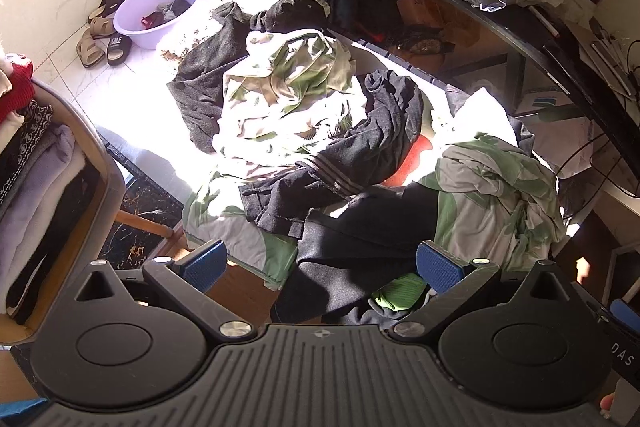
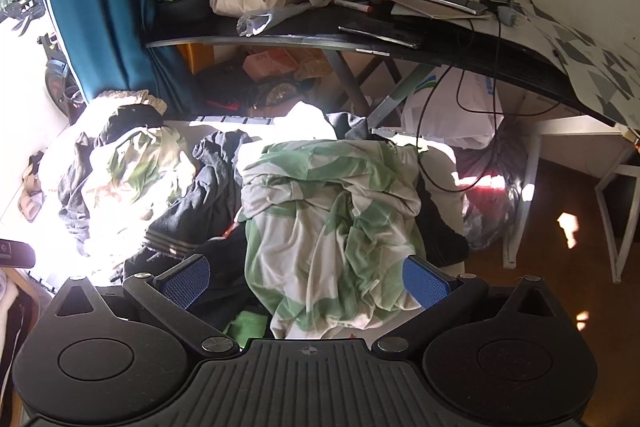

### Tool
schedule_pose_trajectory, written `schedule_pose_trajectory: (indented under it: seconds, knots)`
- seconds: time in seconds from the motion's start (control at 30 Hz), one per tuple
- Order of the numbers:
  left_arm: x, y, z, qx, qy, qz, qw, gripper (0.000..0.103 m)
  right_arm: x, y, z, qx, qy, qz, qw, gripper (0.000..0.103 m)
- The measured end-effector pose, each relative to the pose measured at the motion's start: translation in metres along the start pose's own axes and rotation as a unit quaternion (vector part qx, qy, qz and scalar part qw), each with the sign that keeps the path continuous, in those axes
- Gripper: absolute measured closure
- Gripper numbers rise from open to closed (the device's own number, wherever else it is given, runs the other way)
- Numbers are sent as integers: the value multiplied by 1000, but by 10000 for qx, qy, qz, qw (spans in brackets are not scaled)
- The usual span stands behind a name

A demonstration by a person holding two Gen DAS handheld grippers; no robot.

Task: Fold clothes
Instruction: 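Move both open grippers down toward the green-and-white striped shirt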

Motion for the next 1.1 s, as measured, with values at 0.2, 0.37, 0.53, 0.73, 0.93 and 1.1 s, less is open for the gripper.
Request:
schedule_pose_trajectory:
  seconds: [0.2, 0.37, 0.53, 0.73, 0.93, 1.1]
  knots:
    - [21, -3, -12, 16, 66, -215, 9997, 0, 17, -30, -35, -29, -39, -371, 9993, 1]
    - [29, -10, -16, -25, 297, -308, 9991, 0, 16, -50, -49, -98, 134, -700, 9974, 1]
    - [26, -12, -23, 51, 425, -613, 9972, 0, 27, -66, -58, -74, 149, -733, 9972, 1]
    - [0, -6, -32, 295, 981, -996, 9897, 0, 45, -73, -73, 249, 347, -397, 9983, 1]
    - [-21, 0, -30, 247, 1263, -1304, 9831, 0, 36, -83, -82, 434, 597, -661, 9951, 1]
    - [-35, 10, -37, 460, 1677, -1205, 9774, 0, 20, -83, -98, 737, 703, -732, 9921, 1]
Point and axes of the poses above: each gripper's, at about its wrist camera, not at the fingertips, and y roughly against the way its jaws point, x to its right, z to its underside, the point moved 10 cm from there along -y, roughly the way its jaws point, and after that the axes turned 2 degrees about -z, right-handed, at the moved point
